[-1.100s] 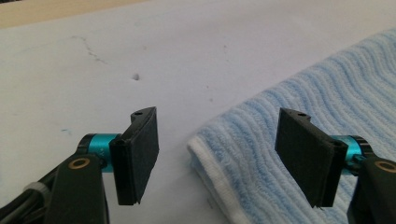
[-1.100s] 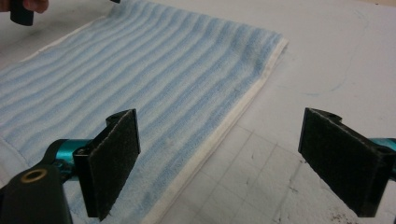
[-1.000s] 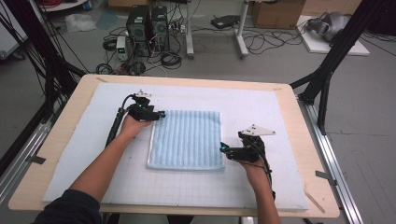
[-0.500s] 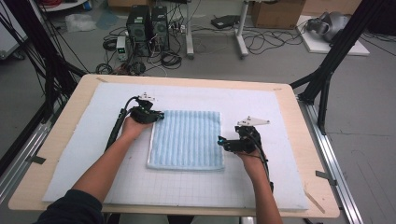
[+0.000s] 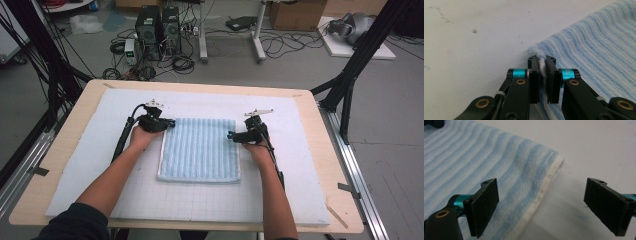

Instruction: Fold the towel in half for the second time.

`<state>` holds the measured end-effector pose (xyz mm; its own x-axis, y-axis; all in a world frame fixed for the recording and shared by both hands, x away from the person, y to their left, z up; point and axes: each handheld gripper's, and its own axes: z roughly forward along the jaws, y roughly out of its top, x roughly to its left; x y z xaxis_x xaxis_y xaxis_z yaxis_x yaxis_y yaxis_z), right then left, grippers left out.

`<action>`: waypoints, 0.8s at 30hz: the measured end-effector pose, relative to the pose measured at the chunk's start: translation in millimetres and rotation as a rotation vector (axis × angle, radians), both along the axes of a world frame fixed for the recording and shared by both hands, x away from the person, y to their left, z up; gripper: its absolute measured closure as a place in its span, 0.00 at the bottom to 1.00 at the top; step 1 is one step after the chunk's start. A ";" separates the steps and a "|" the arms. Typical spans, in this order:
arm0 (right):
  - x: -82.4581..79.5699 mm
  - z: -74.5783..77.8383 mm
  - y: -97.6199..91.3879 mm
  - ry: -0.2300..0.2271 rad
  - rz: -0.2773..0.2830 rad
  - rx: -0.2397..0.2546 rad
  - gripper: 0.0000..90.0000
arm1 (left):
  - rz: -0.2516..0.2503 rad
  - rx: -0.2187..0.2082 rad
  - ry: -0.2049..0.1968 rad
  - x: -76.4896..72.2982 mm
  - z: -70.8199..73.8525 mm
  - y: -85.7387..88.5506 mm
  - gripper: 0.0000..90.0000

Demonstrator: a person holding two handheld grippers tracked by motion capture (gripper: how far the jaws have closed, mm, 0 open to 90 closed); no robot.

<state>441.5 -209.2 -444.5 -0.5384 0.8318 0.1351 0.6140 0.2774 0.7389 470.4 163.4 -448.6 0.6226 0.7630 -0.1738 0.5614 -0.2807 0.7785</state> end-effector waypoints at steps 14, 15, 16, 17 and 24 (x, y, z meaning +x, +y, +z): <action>23.6 -2.2 9.3 0.008 0.009 -0.005 0.45 | 0.020 -0.040 0.029 0.0 -1.8 2.5 0.92; 23.4 -2.2 9.3 0.011 0.010 0.001 0.50 | 0.023 -0.044 0.029 -0.4 -2.5 2.7 0.92; 23.1 -2.0 9.8 0.009 0.015 -0.008 0.57 | 0.023 -0.047 0.031 -0.6 -2.8 3.2 0.92; 22.6 -1.4 10.7 0.004 0.019 -0.022 0.66 | 0.022 -0.051 0.032 -0.5 -3.0 3.8 0.92; 21.8 1.7 18.6 -0.014 0.044 -0.036 0.94 | 0.047 -0.084 0.016 1.3 1.6 6.8 0.93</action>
<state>463.3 -190.6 -442.8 -0.5765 0.8112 0.0975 0.5900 0.3308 0.7365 471.7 170.1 -447.0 0.5826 0.7740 -0.2478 0.5853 -0.1880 0.7887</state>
